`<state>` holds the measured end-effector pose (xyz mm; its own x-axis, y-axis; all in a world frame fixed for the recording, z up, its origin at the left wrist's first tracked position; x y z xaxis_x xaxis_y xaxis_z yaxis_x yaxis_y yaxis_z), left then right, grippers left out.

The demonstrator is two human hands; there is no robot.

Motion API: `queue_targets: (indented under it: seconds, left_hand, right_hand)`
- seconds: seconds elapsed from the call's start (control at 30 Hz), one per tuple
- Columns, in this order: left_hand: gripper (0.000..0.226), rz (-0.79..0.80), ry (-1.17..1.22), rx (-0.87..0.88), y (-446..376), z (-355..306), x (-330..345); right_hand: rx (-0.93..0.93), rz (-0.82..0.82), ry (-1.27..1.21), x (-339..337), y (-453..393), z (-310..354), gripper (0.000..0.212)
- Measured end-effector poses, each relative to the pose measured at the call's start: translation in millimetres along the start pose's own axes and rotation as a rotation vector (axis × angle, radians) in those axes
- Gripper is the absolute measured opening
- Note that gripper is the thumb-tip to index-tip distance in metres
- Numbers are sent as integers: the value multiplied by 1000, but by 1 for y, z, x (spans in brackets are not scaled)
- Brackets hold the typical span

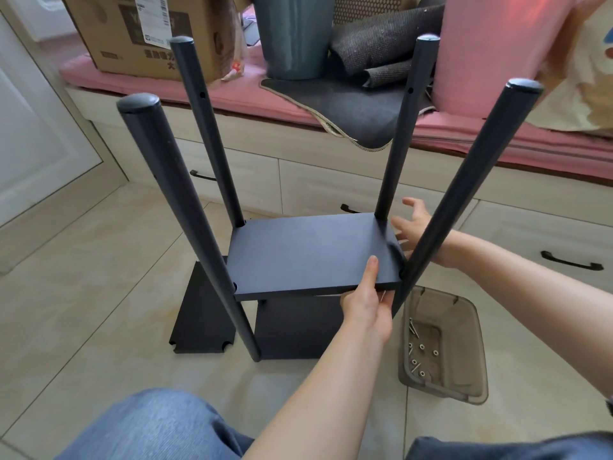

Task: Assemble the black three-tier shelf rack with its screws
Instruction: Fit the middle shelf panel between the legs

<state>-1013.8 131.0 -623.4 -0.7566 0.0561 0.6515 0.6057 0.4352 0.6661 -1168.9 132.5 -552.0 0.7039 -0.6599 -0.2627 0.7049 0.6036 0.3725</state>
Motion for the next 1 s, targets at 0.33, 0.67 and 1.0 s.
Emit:
queue_targets:
  seconds: [0.33,0.67,1.0]
  left_hand:
    - [42,-20,-160,7,7,-1,9]
    - [48,-27,-1002,-64,105,-16,-12]
    - [23,-83,-1591,90,141,-196,-41]
  right_hand:
    - [138,241,-21,-24,72,-30,51]
    - [4,72,72,-4,87,-17,24]
    - [-43,-14,126,-8,76,-10,5]
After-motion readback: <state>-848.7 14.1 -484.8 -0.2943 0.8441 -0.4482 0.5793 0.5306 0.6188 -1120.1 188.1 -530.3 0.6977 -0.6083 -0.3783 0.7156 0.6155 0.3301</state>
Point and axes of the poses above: each hand's wrist, its own y-axis away from the middle knuckle, its own x-axis out of the palm, z = x × y, the point moved 10 cm from there along -y, towards the middle knuckle, and after that the axes turned 8 degrees about -y, right-handed, at the moved point
